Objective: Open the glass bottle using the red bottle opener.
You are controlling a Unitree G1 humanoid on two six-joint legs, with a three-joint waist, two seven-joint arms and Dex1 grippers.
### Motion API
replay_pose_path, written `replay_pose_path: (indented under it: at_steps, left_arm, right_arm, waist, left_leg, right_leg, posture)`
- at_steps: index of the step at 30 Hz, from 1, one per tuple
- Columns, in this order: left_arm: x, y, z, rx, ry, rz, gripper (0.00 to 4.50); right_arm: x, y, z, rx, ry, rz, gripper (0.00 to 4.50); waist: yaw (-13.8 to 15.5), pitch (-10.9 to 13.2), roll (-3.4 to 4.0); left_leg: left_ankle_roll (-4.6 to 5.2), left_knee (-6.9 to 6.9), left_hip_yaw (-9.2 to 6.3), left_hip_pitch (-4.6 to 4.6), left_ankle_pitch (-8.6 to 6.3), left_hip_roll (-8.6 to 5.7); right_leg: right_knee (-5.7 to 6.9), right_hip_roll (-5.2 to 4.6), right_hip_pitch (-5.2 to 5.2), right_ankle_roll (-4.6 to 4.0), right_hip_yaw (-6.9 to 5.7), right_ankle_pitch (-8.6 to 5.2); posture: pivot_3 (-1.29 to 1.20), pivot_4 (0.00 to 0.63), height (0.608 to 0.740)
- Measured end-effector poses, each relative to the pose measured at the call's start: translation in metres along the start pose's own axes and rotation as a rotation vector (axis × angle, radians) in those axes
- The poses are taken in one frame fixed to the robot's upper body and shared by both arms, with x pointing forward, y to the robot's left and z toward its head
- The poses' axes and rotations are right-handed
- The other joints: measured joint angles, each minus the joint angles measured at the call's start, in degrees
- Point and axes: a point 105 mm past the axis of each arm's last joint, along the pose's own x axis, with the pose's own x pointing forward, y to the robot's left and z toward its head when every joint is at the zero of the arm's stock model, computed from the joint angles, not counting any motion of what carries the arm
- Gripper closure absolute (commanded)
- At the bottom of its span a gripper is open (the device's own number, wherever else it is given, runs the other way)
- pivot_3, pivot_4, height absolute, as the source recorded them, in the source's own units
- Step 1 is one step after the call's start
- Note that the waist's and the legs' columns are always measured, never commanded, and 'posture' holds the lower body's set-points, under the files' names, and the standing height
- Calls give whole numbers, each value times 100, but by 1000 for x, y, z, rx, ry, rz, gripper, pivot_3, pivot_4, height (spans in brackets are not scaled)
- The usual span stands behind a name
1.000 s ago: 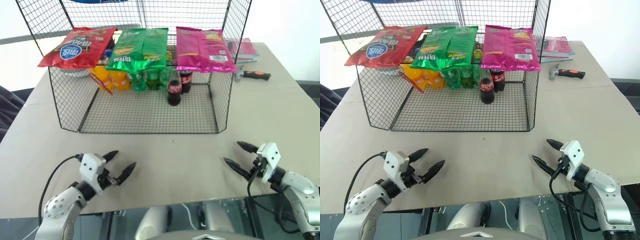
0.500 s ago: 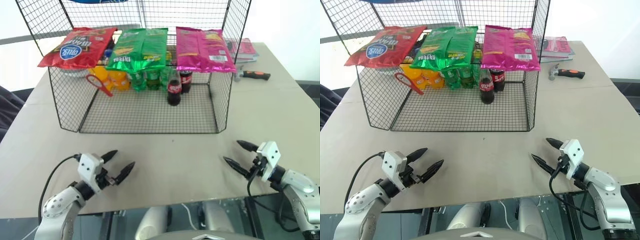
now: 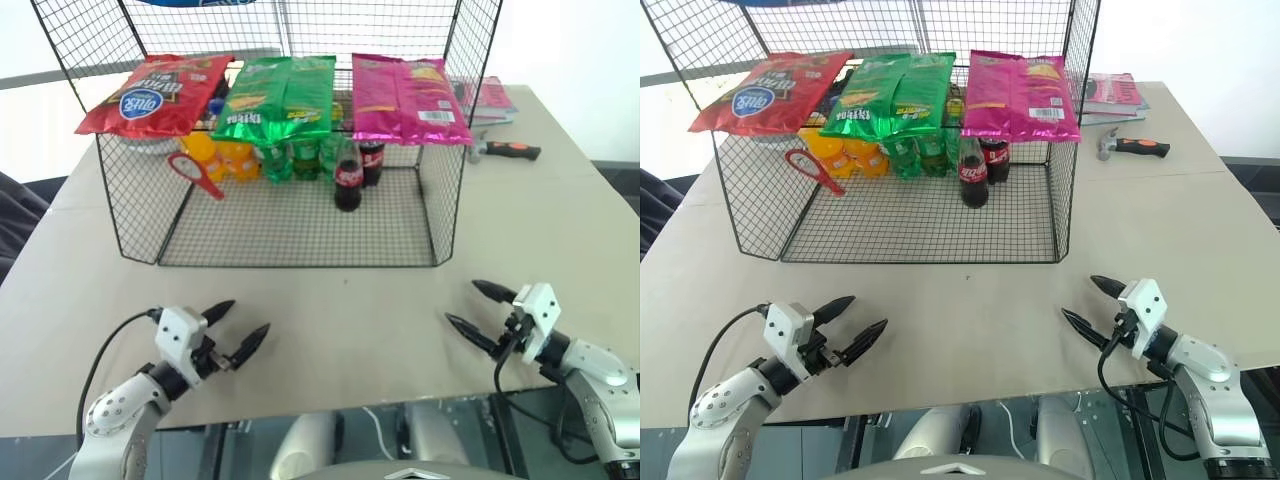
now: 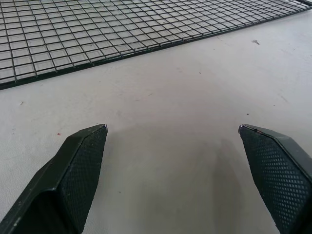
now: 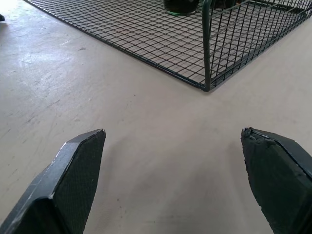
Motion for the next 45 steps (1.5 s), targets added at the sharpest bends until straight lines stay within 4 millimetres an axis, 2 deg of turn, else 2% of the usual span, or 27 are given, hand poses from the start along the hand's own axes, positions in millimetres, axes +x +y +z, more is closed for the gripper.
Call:
replay_pose_path:
  at_steps: [3,6,9,11,16,21,26,35,45]
  left_arm:
    - [5,5,8,11,-32,29,0]
    - [12,19,22,36,-92,94,0]
    - [16,40,43,75,-172,201,0]
    - [23,54,63,90,-244,274,0]
    - [34,82,94,113,-343,411,0]
    - [40,106,111,99,-402,516,0]
    - [45,118,123,92,-455,567,0]
    - [53,127,126,84,-470,586,0]
    - [73,137,136,68,-495,552,0]
  right_arm:
    - [3,2,3,-5,-11,14,41]
    - [10,9,16,-22,-61,60,41]
    - [20,19,41,-42,-136,118,41]
    - [32,28,64,-61,-204,162,41]
    - [49,39,110,-116,-324,195,41]
    - [56,42,132,-130,-363,199,41]
    - [58,43,140,-131,-373,201,41]
    - [59,46,142,-133,-373,198,41]
    - [60,49,143,-138,-373,209,41]
  waist:
    - [5,0,0]
    - [3,1,0]
    - [4,2,-3]
    - [4,3,-8]
    - [6,3,-11]
    - [9,4,-15]
    - [1,6,-19]
    - [4,7,-22]
    - [-17,8,-26]
  left_leg:
    - [0,0,-1,-1,0,0]
    - [0,0,-4,-1,0,0]
    - [-1,0,-7,-3,1,-1]
    - [-3,1,-10,-4,2,-1]
    - [-13,1,-14,-9,7,-6]
    - [-26,0,-18,-15,15,-12]
    - [-27,-1,-18,-17,15,-12]
    - [-27,-3,-20,-17,15,-12]
    - [-28,-2,-19,-16,15,-14]
  right_leg:
    - [0,0,0,6,-1,5]
    - [0,3,-1,12,-2,16]
    - [0,3,-3,12,-4,17]
    - [0,7,-4,13,-6,18]
    - [0,19,-7,11,-9,19]
    - [-3,16,-10,10,-13,20]
    - [-3,16,-13,10,-12,20]
    - [0,16,-14,11,-15,21]
    - [2,17,-15,10,-14,21]
  posture:
    - [0,150,740]
    - [0,150,740]
    - [0,150,740]
    - [0,150,740]
    - [0,150,740]
    - [0,150,740]
    - [0,150,740]
    - [0,150,740]
    - [0,150,740]
